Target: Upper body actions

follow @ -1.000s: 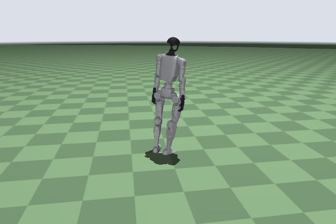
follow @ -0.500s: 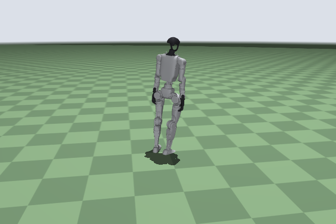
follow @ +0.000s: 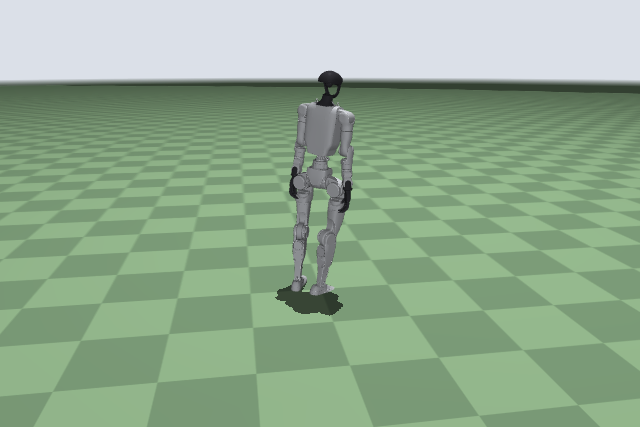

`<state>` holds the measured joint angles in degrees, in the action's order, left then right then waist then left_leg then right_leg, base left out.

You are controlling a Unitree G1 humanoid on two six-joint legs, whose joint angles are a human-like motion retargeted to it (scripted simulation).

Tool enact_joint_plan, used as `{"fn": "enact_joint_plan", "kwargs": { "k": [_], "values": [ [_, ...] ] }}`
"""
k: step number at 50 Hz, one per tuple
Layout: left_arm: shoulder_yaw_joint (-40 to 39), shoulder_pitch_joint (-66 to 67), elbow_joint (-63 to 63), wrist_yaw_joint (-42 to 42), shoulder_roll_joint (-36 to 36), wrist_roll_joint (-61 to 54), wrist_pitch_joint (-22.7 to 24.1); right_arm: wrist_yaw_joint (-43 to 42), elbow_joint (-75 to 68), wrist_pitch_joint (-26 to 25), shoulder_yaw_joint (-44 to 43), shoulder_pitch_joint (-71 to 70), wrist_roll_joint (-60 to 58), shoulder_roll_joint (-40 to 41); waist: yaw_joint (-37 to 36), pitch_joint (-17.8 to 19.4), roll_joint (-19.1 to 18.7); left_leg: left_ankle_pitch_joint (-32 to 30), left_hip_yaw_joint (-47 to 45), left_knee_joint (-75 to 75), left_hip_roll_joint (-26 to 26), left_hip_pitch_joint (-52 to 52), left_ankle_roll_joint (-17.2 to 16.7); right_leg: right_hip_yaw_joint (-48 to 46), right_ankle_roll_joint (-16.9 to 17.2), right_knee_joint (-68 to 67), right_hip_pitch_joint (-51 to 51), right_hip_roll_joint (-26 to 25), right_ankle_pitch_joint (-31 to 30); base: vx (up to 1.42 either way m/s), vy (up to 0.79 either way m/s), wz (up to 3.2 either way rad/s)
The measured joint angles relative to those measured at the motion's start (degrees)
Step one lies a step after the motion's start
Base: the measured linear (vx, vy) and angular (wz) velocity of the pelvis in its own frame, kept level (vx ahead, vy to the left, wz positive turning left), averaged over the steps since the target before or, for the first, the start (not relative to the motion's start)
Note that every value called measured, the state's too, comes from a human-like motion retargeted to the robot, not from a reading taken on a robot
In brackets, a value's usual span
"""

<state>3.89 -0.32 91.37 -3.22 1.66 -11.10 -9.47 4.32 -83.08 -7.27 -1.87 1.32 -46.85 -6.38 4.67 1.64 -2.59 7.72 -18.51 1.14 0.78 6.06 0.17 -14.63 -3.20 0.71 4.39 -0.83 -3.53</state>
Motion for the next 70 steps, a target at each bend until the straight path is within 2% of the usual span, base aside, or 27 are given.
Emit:
{"fn": "enact_joint_plan", "kwargs": {
  "k": [70],
  "values": [
    [1.84,-0.29,0.41,-0.27,0.61,0.49,-0.42,0.63,-0.35,-0.09,-0.36,-0.30,-0.82,-0.26,-0.48,-0.29,-0.10,-0.12,-0.03,0.11,-0.10,0.02,-0.02,0.06,0.07,-0.17,-0.10,0.12,-0.11,0.00,0.00,0.00]
  ]
}}
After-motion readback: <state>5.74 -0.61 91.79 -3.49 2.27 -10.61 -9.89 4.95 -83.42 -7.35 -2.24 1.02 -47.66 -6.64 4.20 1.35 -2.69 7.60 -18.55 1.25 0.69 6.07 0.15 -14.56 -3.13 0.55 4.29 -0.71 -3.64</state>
